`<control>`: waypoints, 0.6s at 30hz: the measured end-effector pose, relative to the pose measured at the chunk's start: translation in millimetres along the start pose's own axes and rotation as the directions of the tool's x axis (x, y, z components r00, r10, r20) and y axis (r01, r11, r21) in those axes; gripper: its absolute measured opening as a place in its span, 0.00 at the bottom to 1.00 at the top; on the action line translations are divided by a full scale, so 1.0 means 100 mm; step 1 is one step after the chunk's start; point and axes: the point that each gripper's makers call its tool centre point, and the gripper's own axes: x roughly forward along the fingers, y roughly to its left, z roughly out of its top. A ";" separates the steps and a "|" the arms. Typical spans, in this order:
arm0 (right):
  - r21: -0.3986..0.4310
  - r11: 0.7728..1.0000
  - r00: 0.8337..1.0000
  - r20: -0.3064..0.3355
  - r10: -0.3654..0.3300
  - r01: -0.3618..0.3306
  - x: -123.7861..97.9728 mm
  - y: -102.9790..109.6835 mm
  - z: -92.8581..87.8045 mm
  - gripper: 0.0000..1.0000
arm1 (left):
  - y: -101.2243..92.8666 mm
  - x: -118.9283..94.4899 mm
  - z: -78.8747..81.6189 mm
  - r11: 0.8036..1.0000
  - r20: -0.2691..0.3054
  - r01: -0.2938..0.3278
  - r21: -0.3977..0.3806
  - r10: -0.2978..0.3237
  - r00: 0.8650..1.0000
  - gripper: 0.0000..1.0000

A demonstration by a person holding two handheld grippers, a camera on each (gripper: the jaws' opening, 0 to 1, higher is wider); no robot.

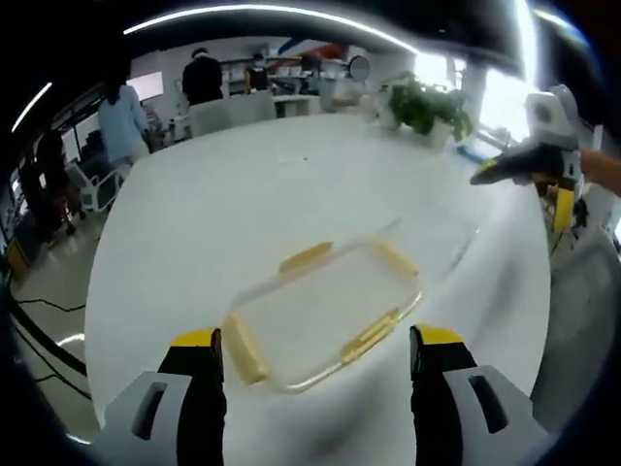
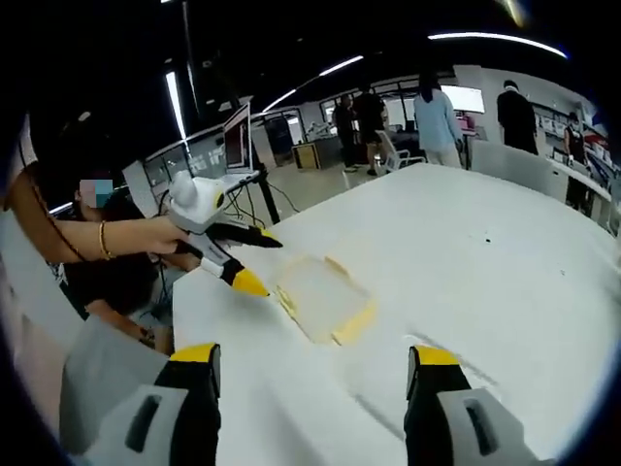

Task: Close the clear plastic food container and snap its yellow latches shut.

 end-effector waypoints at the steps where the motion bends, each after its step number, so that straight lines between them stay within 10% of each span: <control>1: -0.004 1.000 1.000 -0.004 0.003 -0.004 0.01 0.00 0.00 0.79 | 0.01 0.00 0.00 1.000 -0.005 -0.001 0.005 0.002 1.000 0.77; 18: -0.049 0.998 0.998 -0.049 0.042 -0.044 0.27 -0.07 0.06 0.78 | 0.15 0.12 -0.02 1.000 -0.025 0.009 0.013 -0.008 1.000 0.76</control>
